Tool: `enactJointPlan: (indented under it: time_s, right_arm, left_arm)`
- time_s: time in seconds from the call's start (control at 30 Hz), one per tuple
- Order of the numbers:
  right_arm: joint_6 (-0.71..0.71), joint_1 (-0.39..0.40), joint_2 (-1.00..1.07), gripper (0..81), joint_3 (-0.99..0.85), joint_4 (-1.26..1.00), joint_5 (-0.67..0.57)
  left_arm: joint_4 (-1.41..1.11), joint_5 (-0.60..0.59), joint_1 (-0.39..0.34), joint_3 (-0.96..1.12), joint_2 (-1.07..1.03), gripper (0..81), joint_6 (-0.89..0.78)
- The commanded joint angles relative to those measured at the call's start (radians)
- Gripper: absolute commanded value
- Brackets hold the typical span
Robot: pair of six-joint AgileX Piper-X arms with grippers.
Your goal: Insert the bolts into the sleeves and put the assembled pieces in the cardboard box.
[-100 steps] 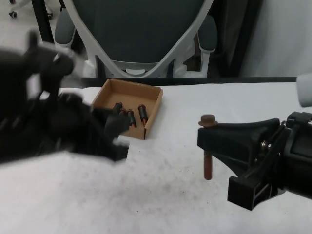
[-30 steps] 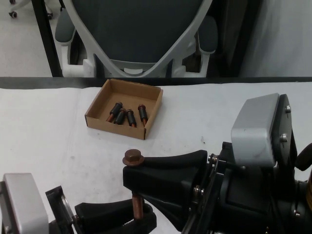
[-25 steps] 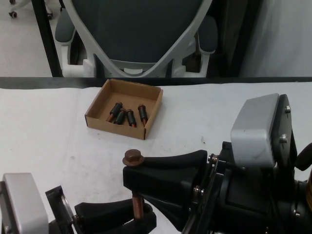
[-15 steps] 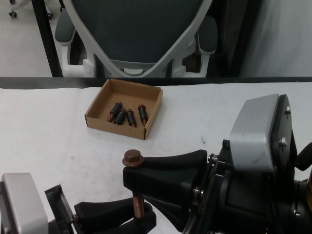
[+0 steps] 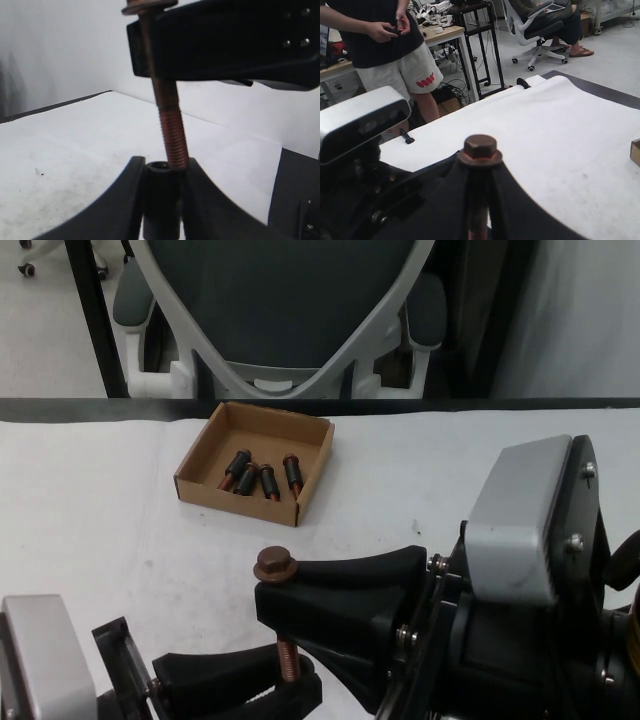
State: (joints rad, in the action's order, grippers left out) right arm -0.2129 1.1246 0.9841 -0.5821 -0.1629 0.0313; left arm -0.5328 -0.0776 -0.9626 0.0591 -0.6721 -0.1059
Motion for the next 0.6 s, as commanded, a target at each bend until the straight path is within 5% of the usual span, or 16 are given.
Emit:
enactJointPlan:
  time_s: [0.0,0.57]
  right_arm:
    - [0.026,0.0,-0.001,0.2,-0.015,0.016,0.015]
    - [0.04,0.0,-0.001,0.2,-0.018,0.061,0.015]
  left_arm:
    - [-0.016,-0.02,-0.002,0.01,0.0,0.8,-0.001]
    - [-0.034,-0.045,-0.002,0.01,0.0,0.8,-0.044]
